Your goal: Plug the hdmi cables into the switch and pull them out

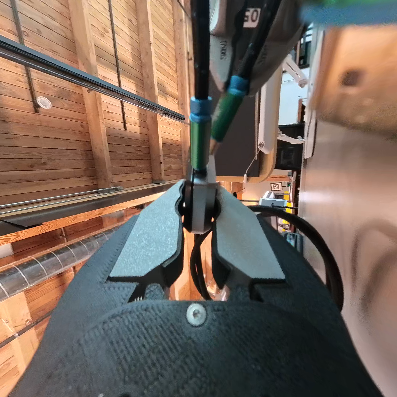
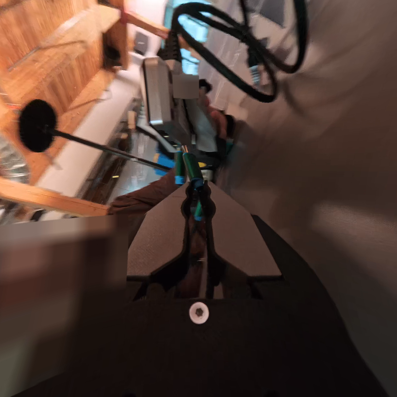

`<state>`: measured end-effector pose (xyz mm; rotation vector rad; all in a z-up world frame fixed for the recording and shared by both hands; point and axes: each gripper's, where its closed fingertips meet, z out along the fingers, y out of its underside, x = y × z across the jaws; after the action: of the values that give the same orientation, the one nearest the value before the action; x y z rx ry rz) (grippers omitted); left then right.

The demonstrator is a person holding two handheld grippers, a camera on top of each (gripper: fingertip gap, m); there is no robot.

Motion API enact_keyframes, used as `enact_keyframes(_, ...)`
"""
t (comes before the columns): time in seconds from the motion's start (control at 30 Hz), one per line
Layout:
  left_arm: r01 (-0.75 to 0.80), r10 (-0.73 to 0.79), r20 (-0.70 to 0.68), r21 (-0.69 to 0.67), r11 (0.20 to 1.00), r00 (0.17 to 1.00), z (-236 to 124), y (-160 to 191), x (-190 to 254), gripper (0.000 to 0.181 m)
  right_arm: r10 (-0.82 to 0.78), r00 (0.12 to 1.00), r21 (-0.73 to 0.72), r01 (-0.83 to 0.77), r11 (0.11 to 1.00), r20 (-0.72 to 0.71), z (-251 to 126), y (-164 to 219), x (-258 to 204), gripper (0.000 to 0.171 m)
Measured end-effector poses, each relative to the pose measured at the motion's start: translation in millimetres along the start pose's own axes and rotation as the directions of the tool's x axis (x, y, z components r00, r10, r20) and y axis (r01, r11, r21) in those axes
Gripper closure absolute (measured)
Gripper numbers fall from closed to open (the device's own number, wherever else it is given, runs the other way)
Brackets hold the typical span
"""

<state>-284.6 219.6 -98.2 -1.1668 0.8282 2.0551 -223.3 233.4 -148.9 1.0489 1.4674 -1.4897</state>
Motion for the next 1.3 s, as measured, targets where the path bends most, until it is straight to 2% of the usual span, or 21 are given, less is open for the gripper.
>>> enact_keyframes(0.07, -0.003, 0.003, -0.04, -0.011, 1.0, 0.999, 1.5, 2.1, 8.6, 0.161, -0.083, 0.974, -0.018, 0.081, 0.997, -0.213, -3.9, -2.8, 24.0, 0.165)
enact_keyframes(0.17, -0.017, 0.016, -0.064, -0.024, 1.0, 0.998, 2.7, 4.7, 14.4, 0.161, -0.271, 0.818, -0.125, 0.241, 0.962, -0.507, -15.1, -9.0, 51.6, 0.164)
enact_keyframes(0.27, -0.01, 0.009, -0.072, -0.009, 1.0, 0.997, 0.9, 2.8, 15.4, 0.161, -0.404, 0.678, -0.238, 0.328, 0.914, -0.615, -17.4, -11.6, 60.4, 0.164)
enact_keyframes(0.4, -0.012, 0.012, -0.08, -0.006, 1.0, 0.997, 0.4, 1.5, 17.0, 0.161, -0.465, 0.588, -0.287, 0.374, 0.882, -0.662, -20.4, -16.9, 63.4, 0.164)
enact_keyframes(0.47, -0.007, 0.006, -0.084, -0.011, 1.0, 0.996, 0.5, 2.7, 17.9, 0.161, -0.492, 0.539, -0.307, 0.4, 0.864, -0.683, -24.5, -19.6, 62.2, 0.157)
enact_keyframes(0.7, 0.012, -0.013, -0.081, -0.021, 1.0, 0.997, 0.3, 5.1, 16.5, 0.162, -0.626, 0.294, -0.44, 0.503, 0.744, -0.722, -27.7, -27.1, 52.1, 0.15)
enact_keyframes(0.87, 0.03, -0.033, -0.077, -0.036, 0.999, 0.996, 0.3, 8.9, 15.0, 0.162, -0.632, 0.263, -0.481, 0.459, 0.747, -0.729, -25.9, -22.4, 61.9, 0.147)
enact_keyframes(1.07, 0.061, -0.065, -0.087, -0.053, 0.997, 0.994, 0.7, 12.5, 16.0, 0.162, -0.625, 0.269, -0.482, 0.443, 0.756, -0.733, -28.3, -21.5, 65.4, 0.143)
enact_keyframes(1.17, 0.061, -0.066, -0.086, -0.057, 0.996, 0.994, 0.9, 13.1, 16.4, 0.162, -0.626, 0.245, -0.516, 0.39, 0.763, -0.74, -33.4, -18.2, 77.1, 0.149)
enact_keyframes(1.2, 0.062, -0.067, -0.085, -0.056, 0.996, 0.994, 0.8, 12.9, 16.3, 0.162, -0.619, 0.221, -0.523, 0.369, 0.768, -0.754, -38.6, -18.9, 80.7, 0.161)
enact_keyframes(1.3, 0.066, -0.071, -0.086, -0.056, 0.996, 0.994, 0.4, 12.4, 16.1, 0.162, -0.56, 0.056, -0.513, 0.335, 0.79, -0.827, -72.3, -33.7, 85.9, 0.165)
